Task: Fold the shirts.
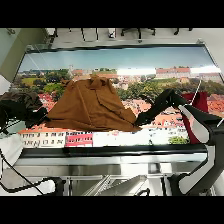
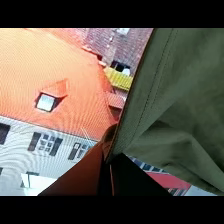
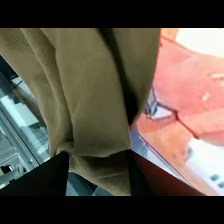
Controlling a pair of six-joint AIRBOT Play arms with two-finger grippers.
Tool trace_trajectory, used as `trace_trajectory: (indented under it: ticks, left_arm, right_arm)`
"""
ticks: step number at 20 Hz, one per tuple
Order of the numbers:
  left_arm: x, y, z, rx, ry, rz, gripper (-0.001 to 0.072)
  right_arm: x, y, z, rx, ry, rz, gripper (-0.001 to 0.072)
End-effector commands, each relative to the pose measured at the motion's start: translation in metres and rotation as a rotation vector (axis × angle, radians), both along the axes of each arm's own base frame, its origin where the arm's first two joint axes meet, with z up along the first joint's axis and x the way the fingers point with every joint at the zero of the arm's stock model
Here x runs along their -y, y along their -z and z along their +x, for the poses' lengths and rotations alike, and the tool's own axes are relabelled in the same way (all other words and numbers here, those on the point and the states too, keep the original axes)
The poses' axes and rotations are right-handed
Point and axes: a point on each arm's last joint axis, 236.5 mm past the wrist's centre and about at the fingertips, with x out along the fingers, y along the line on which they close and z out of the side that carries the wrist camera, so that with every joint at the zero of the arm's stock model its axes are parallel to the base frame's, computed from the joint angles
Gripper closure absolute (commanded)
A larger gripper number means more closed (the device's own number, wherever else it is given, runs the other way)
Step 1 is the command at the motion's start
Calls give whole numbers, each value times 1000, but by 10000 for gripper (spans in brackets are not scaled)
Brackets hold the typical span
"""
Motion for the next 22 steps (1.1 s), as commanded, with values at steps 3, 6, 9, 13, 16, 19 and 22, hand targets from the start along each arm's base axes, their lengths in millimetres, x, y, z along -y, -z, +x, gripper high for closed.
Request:
trace_trajectory:
  ticks: [3,6,9,13,16,19,22]
  left_arm:
    - [2,0,-2,-9,4,-5,692]
    - [2,0,-3,-14,5,-8,692]
    - [2,0,-3,-13,4,-8,692]
    - [3,0,-5,-21,8,-12,692]
    - [3,0,-5,-21,8,-12,692]
    - [3,0,-5,-21,8,-13,692]
    - [3,-1,-5,-21,7,-13,692]
  right_arm:
    - [5,-8,13,37,3,13,109]
    - [18,-9,35,89,63,-1,110]
    - [19,-4,36,85,68,-5,110]
    - [19,-8,29,62,38,11,110]
    - [27,-37,25,59,6,45,111]
    - [39,-48,39,107,41,40,111]
    - [40,-44,46,132,59,29,111]
